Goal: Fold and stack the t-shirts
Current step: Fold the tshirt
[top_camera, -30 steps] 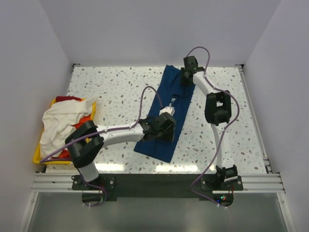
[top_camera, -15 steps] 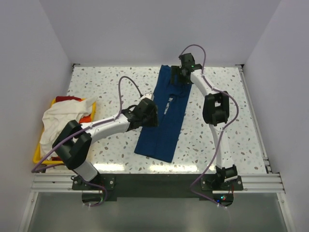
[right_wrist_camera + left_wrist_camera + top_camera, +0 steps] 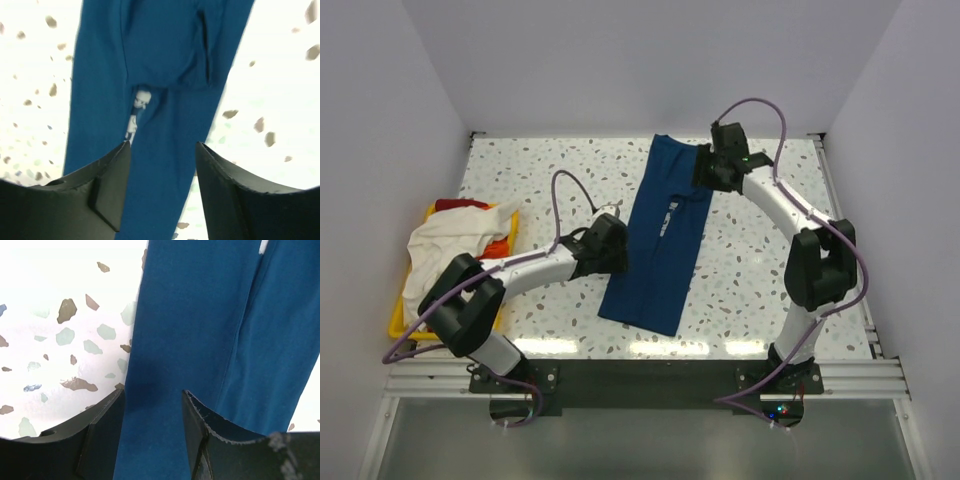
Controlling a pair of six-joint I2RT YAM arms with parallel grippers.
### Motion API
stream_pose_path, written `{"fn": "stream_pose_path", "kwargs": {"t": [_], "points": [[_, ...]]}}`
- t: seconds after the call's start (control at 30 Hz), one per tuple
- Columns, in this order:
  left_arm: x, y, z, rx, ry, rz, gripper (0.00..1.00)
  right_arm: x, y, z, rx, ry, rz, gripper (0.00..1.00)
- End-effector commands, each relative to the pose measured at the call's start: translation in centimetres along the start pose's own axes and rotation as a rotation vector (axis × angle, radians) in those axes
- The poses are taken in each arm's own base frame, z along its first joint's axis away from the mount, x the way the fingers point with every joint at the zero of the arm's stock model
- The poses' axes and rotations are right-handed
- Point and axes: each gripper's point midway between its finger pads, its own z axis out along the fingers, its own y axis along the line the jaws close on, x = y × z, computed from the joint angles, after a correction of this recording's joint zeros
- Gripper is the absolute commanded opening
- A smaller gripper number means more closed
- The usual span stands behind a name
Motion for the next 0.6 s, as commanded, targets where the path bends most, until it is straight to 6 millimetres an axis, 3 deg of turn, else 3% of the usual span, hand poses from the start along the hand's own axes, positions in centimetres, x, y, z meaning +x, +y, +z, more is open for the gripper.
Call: {"fn": "stream_pose_path", "kwargs": {"t": [0.0,0.13,0.23,0.27,0.3,0.5,0.57], "points": [[-1.0,-0.5,-0.9,0.041,-0.056,0.001,0.54,6.7,1.2,2.0,0.003,0.115,-0.010,0.56],[0.0,0.9,-1.1,0.006,-0.047,0.013,0.53,11.2,2.8,0.8,0.000,0.144,-0.051,0.54],[0.8,1.8,-1.5,-0.001,-0.043,0.014,0.53,13.7,3.3,-1.3,-0.018,0.143,-0.054,0.54],[1.1,1.8,-1.5,0.005,-0.034,0.016,0.53,15.3,2.8,-1.7,-0.011,0.166,-0.063,0.54],[1.5,2.1,-1.6,0.006,-0.028,0.019,0.53,15.1,3.3,-3.0,-0.036,0.144,-0.062,0.54],[3.3,3.0,-2.2,0.019,0.004,0.035,0.52,21.3,3.9,-6.7,-0.086,0.218,-0.083,0.54],[3.8,2.8,-2.5,0.044,0.022,0.042,0.51,23.0,5.1,-8.4,-0.129,0.232,-0.103,0.54]]}}
